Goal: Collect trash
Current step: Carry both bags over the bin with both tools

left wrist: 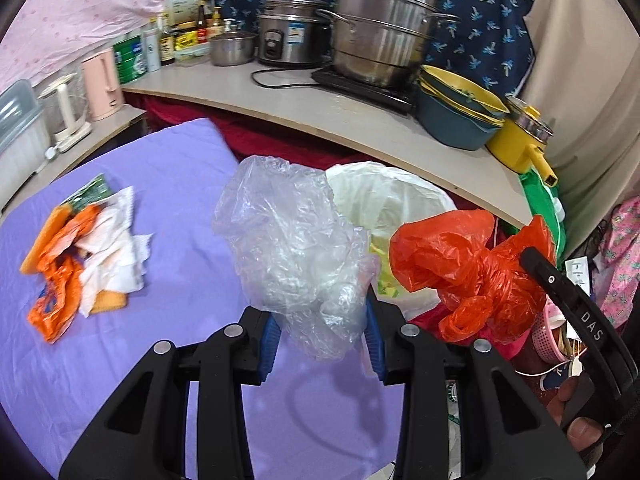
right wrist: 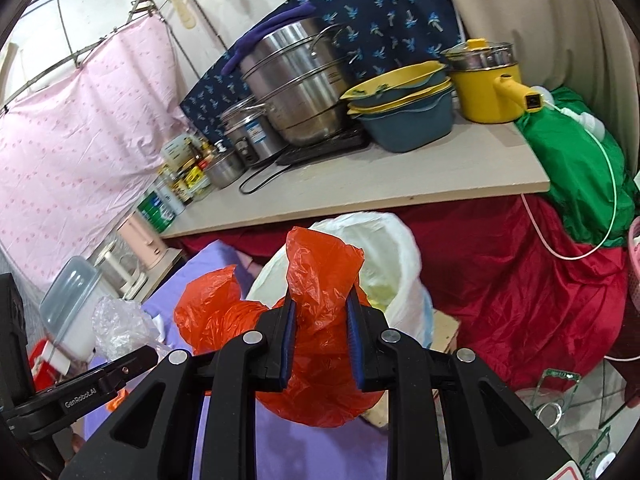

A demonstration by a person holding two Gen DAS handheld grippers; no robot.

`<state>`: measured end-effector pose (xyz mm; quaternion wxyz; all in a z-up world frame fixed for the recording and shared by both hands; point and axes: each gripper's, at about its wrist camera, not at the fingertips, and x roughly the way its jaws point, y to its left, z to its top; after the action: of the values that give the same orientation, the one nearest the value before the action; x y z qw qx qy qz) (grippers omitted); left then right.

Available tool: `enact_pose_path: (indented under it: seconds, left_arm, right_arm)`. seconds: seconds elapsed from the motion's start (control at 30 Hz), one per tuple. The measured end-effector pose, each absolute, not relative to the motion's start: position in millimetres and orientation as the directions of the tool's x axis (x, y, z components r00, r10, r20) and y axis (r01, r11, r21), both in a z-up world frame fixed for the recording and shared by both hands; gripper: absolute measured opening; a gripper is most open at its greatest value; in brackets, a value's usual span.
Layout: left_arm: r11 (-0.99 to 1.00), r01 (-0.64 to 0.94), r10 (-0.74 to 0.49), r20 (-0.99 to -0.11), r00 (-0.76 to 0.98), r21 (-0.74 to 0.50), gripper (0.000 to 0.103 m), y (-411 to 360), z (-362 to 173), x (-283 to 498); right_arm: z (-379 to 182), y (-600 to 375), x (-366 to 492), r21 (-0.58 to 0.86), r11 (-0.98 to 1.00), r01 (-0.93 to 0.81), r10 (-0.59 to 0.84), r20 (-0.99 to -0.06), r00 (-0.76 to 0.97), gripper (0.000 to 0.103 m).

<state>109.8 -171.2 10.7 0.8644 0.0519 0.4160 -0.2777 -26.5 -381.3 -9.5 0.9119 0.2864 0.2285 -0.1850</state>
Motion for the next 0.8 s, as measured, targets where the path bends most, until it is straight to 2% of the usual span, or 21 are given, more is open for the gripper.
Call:
enact_pose_path:
  seconds: [0.23, 0.6, 0.8]
  left_arm:
    - [0.803, 0.577, -0.471, -0.753, 0.46, -0.15, 0.035, -216, 4, 123]
    - [0.775, 0.617, -0.476, -0.77, 0.425, -0.139, 0.04, -271, -21, 156]
    - [0.785, 0.601, -0.469, -0.777, 0.42, -0.149, 0.057, -271, -28, 172]
  right_arm:
    - [-9, -413, -24, 0.436, 0.729, 0.528, -0.277, -0.517, 0.81, 0.021]
    - [-22, -434, 1, 0.425, 0.706, 0.567, -0.308, -0.536, 0.786, 0.021]
    - [-29, -439, 11, 0.418, 0.701, 0.579, -0.31, -0.552, 0.774, 0.021]
